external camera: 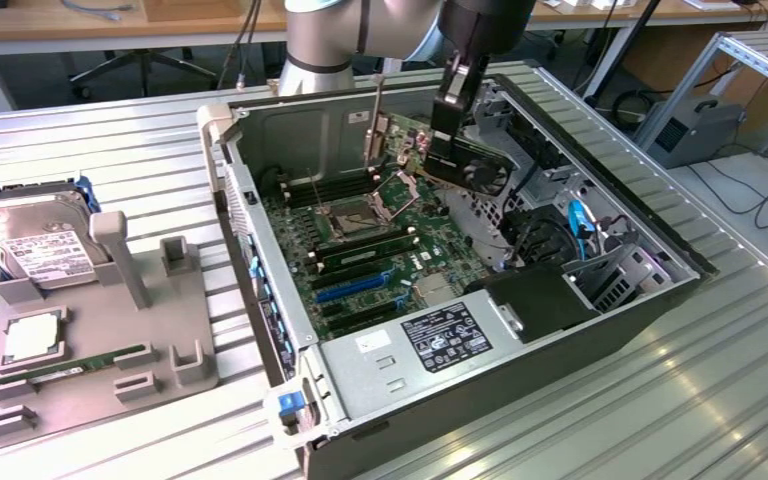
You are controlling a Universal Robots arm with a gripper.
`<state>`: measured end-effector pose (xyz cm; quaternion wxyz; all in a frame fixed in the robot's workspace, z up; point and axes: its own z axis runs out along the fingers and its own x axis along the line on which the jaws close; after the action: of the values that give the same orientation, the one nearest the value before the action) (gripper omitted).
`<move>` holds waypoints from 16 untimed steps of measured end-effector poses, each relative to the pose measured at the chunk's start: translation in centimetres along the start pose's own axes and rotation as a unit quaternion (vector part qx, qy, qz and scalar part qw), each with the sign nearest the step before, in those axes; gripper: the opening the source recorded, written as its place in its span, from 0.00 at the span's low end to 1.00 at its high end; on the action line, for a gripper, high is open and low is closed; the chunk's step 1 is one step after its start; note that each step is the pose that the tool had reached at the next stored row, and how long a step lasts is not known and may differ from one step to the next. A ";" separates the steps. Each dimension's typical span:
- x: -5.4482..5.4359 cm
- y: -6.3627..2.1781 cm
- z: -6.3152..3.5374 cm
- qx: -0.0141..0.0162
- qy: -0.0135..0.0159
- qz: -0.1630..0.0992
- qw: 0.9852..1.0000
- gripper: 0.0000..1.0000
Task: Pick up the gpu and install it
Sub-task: 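Insert the gpu into the slot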
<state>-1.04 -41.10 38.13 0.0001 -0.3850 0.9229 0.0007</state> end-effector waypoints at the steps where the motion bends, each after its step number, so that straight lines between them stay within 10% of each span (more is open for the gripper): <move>1: 0.0 0.00 0.00 0.000 0.000 -0.003 1.000 0.27; 16: 0.0 0.00 0.00 0.000 0.000 -0.041 0.999 0.27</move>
<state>-1.04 -41.10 38.13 0.0001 -0.4223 0.9065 0.0006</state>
